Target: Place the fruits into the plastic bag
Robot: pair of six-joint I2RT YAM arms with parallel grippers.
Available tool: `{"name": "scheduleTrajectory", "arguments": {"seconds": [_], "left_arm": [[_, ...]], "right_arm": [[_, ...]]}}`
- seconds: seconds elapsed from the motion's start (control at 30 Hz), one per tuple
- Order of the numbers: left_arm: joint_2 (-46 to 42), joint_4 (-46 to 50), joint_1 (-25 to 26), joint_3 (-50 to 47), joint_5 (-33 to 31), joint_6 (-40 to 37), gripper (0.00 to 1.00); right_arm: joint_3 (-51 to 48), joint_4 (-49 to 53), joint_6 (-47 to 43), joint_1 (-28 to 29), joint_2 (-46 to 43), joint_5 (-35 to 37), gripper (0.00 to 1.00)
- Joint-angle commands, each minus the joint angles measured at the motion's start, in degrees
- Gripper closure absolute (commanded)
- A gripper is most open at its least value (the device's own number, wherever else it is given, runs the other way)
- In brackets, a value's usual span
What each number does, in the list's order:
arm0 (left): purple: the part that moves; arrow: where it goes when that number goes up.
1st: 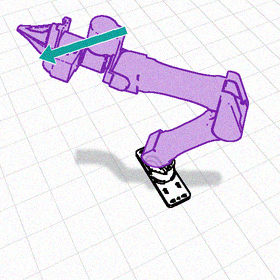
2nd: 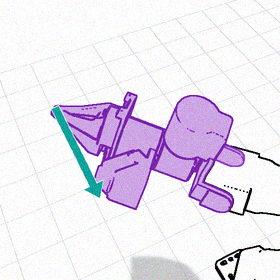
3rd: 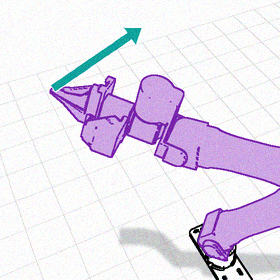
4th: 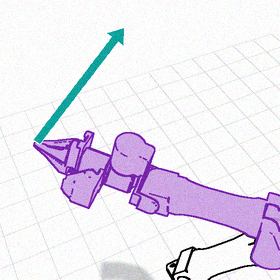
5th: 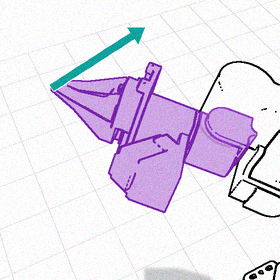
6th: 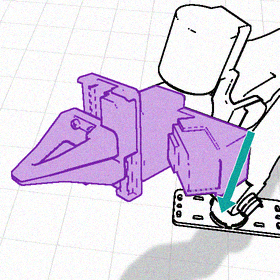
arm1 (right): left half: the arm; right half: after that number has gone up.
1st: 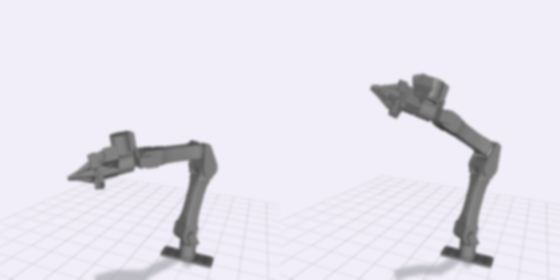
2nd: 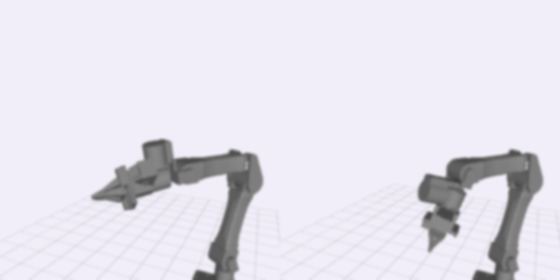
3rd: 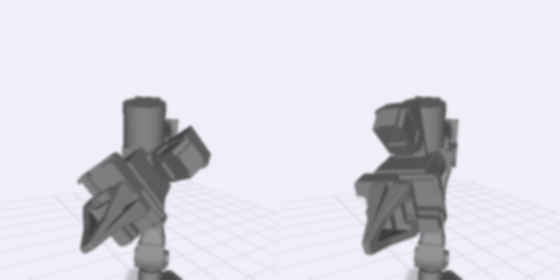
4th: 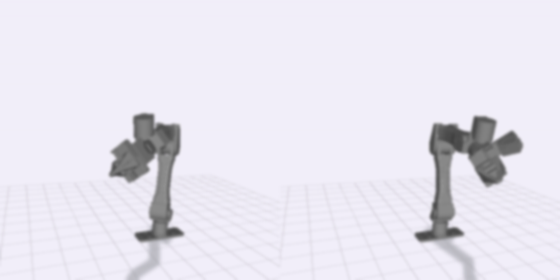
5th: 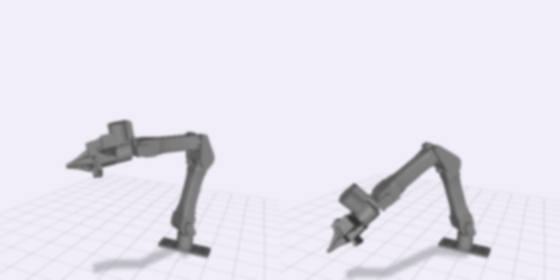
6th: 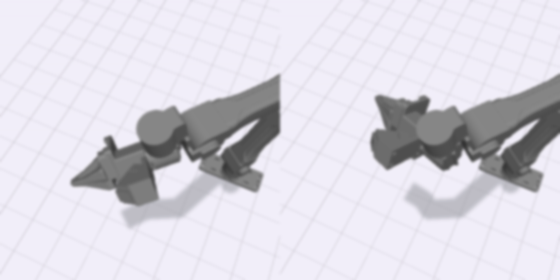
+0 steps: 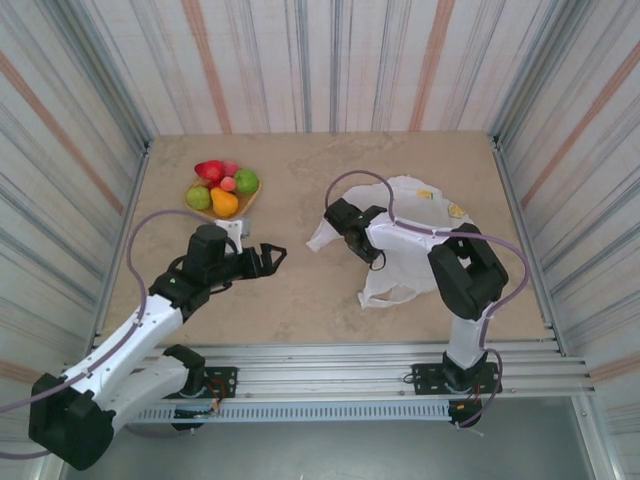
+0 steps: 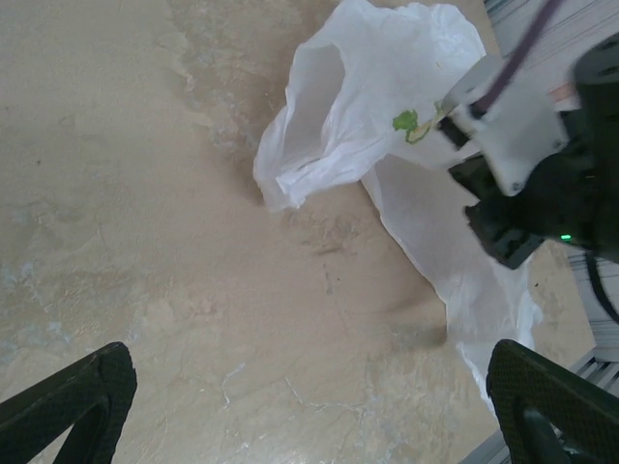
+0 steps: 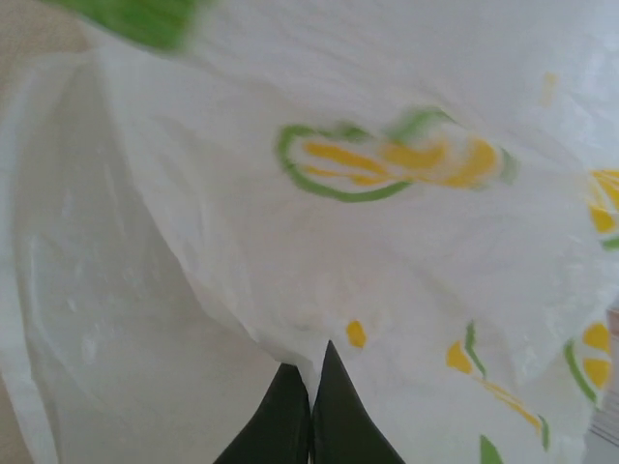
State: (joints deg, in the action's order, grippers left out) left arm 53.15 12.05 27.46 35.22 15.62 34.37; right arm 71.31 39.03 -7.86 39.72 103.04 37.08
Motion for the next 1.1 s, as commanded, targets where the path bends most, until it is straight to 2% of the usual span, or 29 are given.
{"name": "scheduleTrajectory", "arguments": {"seconds": [0.0,0.2,0.4,0.5,0.63,0.77,0.9,1.07], "left_arm": [[1.6,-2.5,1.2,1.5,-0.4,0.3,0.02],[9.3,-4.9,10.1,7.3,-8.6,-4.5,0.02],[16.4,-9.6,15.0,11.4,-8.0,-2.3,0.02],[17.6,-10.1,18.3,12.8,-10.2,-3.7,0.01],[17.7,-9.6,21.9,13.4,-16.2,-7.1,0.01],[18.0,-9.5,22.1,14.4,-20.3,-8.3,0.01],[21.2,-6.5,22.0,19.0,-25.6,-13.0,0.02],[24.4,-5.3,21.9,22.6,-24.0,-14.9,0.07]], "right_arm": [[-0.8,-0.9,0.2,-1.9,-11.7,-4.3,1.0],[-4.5,-1.7,8.6,-12.0,-28.5,-32.0,1.0],[-9.2,-6.2,19.8,-21.6,-34.5,-48.7,1.0],[-10.4,-7.1,23.1,-23.2,-35.0,-51.4,1.0],[-10.6,-7.8,25.8,-24.1,-34.8,-54.6,1.0],[-10.6,-8.2,26.6,-24.2,-34.4,-56.0,1.0],[-10.6,-8.4,26.7,-24.2,-34.3,-56.7,1.0],[-10.2,-8.4,27.0,-24.4,-34.7,-56.9,1.0]]}}
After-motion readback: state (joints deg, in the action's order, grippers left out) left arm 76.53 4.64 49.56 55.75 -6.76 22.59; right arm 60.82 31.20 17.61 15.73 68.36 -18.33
